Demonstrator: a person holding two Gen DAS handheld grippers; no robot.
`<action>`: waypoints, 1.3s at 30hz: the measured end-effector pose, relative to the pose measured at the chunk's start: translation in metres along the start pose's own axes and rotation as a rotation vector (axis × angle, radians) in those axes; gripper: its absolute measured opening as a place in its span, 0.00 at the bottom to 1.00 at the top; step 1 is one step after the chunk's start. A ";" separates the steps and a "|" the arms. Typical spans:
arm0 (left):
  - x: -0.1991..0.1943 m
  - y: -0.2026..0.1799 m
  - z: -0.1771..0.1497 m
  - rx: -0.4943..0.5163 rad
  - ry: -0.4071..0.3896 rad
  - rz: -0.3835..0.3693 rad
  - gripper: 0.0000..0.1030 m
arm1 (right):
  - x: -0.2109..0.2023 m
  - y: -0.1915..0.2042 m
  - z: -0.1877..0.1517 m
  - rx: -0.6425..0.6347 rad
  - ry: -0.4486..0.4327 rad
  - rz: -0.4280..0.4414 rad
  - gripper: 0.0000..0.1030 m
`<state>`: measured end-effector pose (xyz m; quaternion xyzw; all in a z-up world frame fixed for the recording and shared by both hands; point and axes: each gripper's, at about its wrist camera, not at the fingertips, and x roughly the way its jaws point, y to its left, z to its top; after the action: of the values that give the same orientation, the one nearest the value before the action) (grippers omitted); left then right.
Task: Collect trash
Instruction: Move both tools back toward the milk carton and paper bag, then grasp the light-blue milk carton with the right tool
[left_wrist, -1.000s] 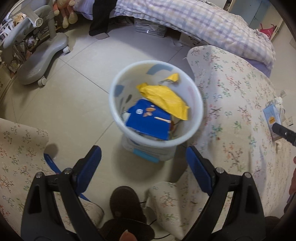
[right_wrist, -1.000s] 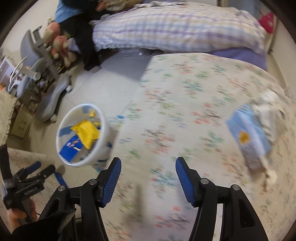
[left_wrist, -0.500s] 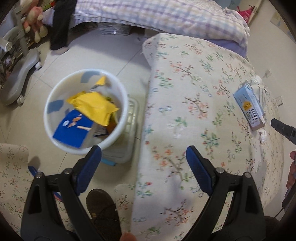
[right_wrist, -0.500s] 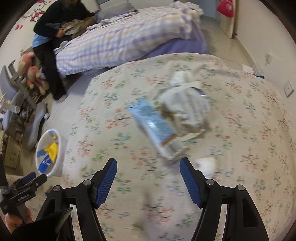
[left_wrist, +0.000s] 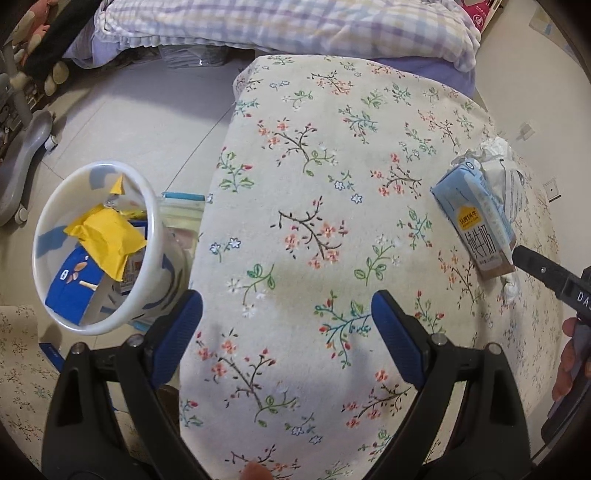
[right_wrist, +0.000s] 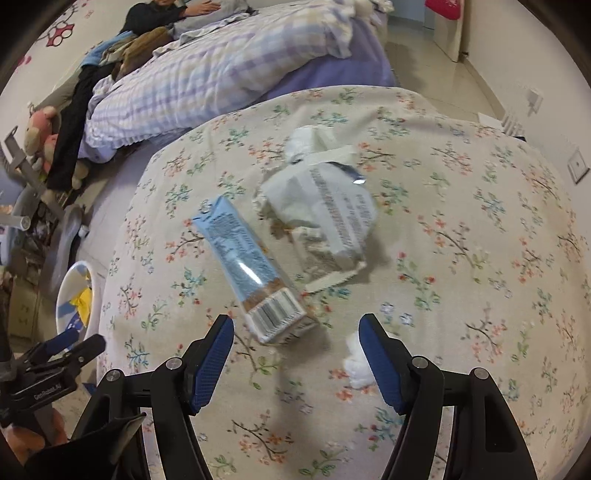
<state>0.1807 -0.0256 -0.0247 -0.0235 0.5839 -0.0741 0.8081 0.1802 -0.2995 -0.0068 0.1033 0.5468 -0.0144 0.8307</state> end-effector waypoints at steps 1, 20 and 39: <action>0.001 0.000 0.000 -0.002 0.003 0.004 0.90 | 0.003 0.004 0.001 -0.006 0.001 0.000 0.70; 0.003 -0.025 0.004 0.097 0.003 0.011 0.90 | -0.017 0.013 -0.003 -0.042 -0.038 0.027 0.37; 0.023 -0.189 0.069 0.295 -0.039 -0.267 0.56 | -0.067 -0.190 -0.040 0.256 -0.083 -0.067 0.37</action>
<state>0.2356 -0.2189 -0.0007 0.0166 0.5426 -0.2649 0.7970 0.0914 -0.4838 0.0094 0.1892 0.5090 -0.1159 0.8317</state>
